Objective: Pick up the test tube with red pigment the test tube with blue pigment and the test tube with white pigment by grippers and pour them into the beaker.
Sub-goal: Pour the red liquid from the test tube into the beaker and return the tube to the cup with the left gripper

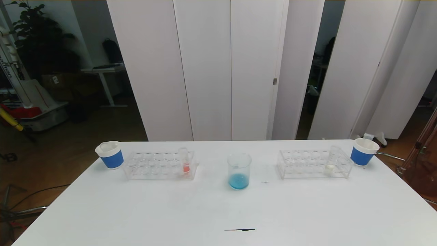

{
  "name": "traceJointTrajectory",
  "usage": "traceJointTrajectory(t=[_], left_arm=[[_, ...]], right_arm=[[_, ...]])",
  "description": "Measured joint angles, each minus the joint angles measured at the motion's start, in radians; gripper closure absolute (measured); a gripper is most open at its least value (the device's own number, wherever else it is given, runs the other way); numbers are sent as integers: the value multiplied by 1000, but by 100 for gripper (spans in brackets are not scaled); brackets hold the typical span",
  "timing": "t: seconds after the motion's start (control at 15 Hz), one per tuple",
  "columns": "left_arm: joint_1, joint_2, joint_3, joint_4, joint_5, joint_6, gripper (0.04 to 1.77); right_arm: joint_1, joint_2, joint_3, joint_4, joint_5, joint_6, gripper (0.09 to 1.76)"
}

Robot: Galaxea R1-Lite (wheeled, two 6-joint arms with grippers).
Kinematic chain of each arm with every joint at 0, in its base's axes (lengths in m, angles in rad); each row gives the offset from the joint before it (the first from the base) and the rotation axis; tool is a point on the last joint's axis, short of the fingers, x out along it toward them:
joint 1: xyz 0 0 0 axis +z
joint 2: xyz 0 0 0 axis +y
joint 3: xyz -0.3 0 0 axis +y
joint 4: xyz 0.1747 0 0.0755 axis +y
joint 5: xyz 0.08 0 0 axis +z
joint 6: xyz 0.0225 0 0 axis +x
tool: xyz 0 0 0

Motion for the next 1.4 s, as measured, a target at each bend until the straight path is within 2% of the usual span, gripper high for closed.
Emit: traceJointTrajectory(t=[0.2,0.4,0.73,0.93,1.13,1.27,1.4], left_arm=[[-2,127,-174,38,-13,2,7],[-4,320,-362,41,-13,10,7],[-21,657,-565,0,-8,61,7],[-61,857,-618,-85,-4,68,7],[-131,1041,-617,-162,17,65,7],[-187,1148,-582,-224,63,58,7],[-244,1247,-544,-284,141,51,7]], right_arm=[[0,0,0,0,-1,0,10],[0,0,0,0,0,0,10],[0,0,0,0,-1,0,10],[0,0,0,0,0,0,10],[0,0,0,0,0,0,10],[0,0,0,0,-1,0,10],[0,0,0,0,0,0,10]])
